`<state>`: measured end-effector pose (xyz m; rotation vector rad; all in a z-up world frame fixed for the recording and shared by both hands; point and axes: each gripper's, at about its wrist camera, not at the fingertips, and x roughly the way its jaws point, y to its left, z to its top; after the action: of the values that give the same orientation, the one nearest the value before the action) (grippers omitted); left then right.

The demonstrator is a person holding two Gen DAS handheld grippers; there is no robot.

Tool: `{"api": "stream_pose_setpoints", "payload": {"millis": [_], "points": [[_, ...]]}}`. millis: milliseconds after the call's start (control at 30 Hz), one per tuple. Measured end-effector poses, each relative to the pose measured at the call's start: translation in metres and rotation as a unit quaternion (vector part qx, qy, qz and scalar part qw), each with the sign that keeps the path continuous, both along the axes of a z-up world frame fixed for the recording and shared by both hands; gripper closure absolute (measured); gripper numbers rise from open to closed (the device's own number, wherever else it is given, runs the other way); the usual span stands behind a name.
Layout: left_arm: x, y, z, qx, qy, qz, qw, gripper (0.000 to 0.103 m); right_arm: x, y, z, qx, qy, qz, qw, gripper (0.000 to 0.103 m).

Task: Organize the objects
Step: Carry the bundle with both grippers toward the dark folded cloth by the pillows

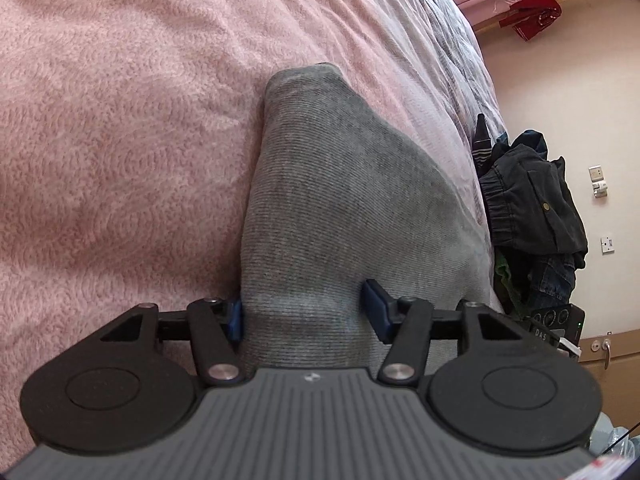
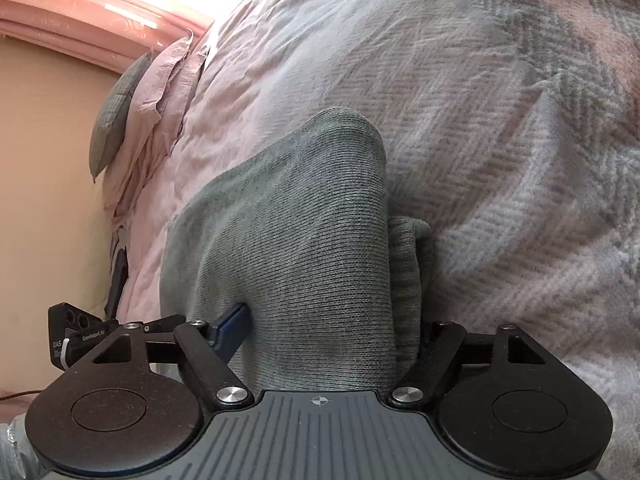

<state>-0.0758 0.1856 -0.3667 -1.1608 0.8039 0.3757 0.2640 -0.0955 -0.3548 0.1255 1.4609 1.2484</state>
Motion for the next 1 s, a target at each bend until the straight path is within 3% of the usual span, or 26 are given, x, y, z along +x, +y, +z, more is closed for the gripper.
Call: {"api": "stream_pose_setpoints", "payload": {"millis": [167, 267, 400, 600, 800, 1000], "points": [[0.007, -0.015, 0.026, 0.050, 0.018, -0.009, 0.9986, 0.060, -0.007, 0.000, 0.017, -0.019, -0.025, 0.001, 0.999, 0.057], [0.007, -0.024, 0.046, 0.069, 0.018, -0.012, 0.9974, 0.066, -0.020, 0.005, 0.038, -0.033, -0.058, 0.010, 0.998, 0.063], [-0.004, -0.037, 0.074, 0.079, 0.019, -0.001, 0.9967, 0.069, -0.031, 0.012, 0.064, -0.042, -0.068, 0.021, 0.997, 0.066], [-0.037, -0.056, 0.122, 0.087, 0.021, 0.078, 0.9929, 0.070, -0.040, 0.040, 0.109, -0.048, -0.061, 0.076, 0.994, 0.066], [-0.094, -0.067, 0.174, 0.110, 0.014, 0.181, 0.9772, 0.070, -0.070, 0.094, 0.150, -0.028, -0.054, 0.160, 0.985, 0.066], [-0.168, -0.058, 0.205, 0.128, 0.015, 0.271, 0.9537, 0.070, -0.135, 0.159, 0.175, -0.007, -0.055, 0.246, 0.968, 0.066]]}}
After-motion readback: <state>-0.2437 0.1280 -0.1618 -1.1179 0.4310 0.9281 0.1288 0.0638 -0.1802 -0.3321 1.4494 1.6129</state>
